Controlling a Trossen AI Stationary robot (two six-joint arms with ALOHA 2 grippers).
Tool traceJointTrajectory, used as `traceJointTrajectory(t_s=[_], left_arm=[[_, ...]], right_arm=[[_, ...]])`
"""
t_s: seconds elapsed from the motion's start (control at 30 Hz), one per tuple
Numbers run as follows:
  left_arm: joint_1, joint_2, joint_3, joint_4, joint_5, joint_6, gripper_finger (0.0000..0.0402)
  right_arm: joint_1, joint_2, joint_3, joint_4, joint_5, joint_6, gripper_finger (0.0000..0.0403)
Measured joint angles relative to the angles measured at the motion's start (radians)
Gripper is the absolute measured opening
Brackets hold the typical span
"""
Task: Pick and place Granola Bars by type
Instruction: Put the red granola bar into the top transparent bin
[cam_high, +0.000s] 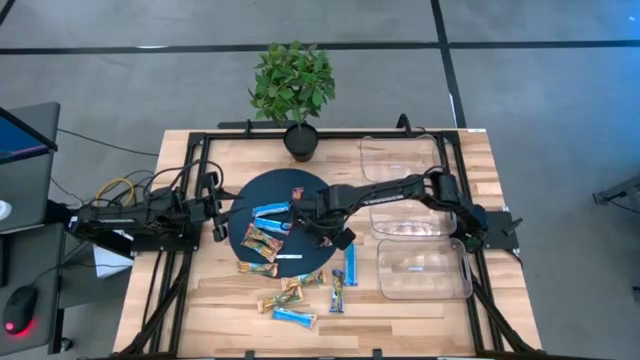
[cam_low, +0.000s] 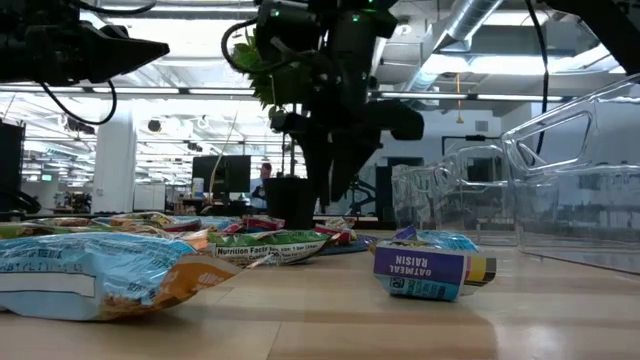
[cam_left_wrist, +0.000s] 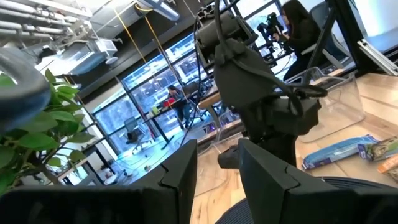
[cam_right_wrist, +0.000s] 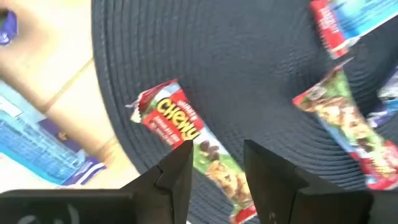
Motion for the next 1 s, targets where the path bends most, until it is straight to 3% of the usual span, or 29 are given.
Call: traceJointTrajectory(t_s=[0.17,0.47,0.67,1.0], left_arm=[[0.000,0.000,0.000,0.000,0.000,0.000,0.0112],[0.000,0.000,0.000,-0.001,0.000,-0.002,0.0112],[0.000,0.000,0.000,-0.001,0.000,-0.005,0.0112],[0.000,0.000,0.000,-0.001,0.000,-0.005,0.0112]], right_arm=[[-0.001,0.000,-0.001,-0.016,0.003,-0.094,0.0141],[-0.024,0.000,-0.043,0.011,0.008,-0.101,0.0192],[-0.028,0.000,-0.096,0.054,0.086,-0.118,0.0220],[-0.028,0.019,-0.093,0.080,0.081,-0.117,0.0221]])
